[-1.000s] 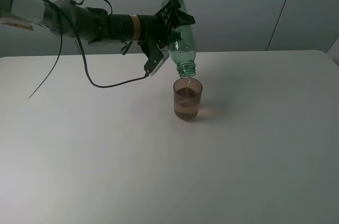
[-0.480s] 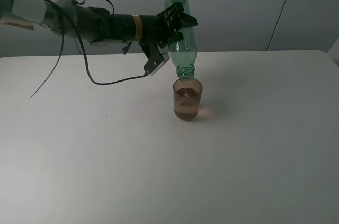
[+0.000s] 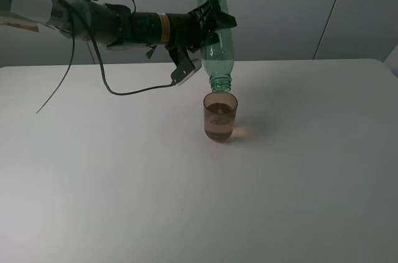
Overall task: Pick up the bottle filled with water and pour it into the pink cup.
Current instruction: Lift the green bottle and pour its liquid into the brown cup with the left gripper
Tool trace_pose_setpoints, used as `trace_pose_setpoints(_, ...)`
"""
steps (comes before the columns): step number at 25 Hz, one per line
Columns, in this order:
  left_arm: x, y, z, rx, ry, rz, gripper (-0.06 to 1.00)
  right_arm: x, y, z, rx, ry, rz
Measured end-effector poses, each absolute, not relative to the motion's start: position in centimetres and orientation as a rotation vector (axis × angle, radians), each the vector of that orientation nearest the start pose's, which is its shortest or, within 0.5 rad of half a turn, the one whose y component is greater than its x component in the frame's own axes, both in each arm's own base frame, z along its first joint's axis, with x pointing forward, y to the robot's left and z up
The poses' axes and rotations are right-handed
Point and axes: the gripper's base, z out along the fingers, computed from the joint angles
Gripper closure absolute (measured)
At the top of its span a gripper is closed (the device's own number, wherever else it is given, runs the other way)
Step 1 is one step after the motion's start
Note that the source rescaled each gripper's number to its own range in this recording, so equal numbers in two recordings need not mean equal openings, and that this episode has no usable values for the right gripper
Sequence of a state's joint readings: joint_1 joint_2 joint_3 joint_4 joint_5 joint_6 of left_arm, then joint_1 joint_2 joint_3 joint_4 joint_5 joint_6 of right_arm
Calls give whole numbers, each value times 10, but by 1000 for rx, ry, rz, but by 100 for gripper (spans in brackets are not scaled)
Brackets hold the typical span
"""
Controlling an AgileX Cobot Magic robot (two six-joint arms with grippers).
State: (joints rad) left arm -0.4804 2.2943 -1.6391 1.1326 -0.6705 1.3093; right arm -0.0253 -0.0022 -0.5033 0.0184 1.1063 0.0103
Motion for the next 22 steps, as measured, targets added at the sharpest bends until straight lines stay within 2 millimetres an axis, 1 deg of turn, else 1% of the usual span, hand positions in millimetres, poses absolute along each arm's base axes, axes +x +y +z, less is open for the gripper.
trace_pose_setpoints(6, 430, -283, 174, 1843, -156, 810, 94, -8, 2, 275, 36, 2084, 13)
trace_pose_setpoints(11, 429, -283, 182, 1832, -120, 799, 94, -8, 2, 275, 36, 2084, 13)
trace_pose_setpoints(14, 429, -284, 185, 1813, -37, 747, 94, -8, 2, 275, 36, 2084, 13)
trace_pose_setpoints(17, 429, -284, 185, 1795, 85, 653, 94, -8, 2, 275, 36, 2084, 13)
trace_pose_setpoints(22, 429, -279, 182, 1757, 388, 442, 94, -8, 2, 275, 36, 2084, 13)
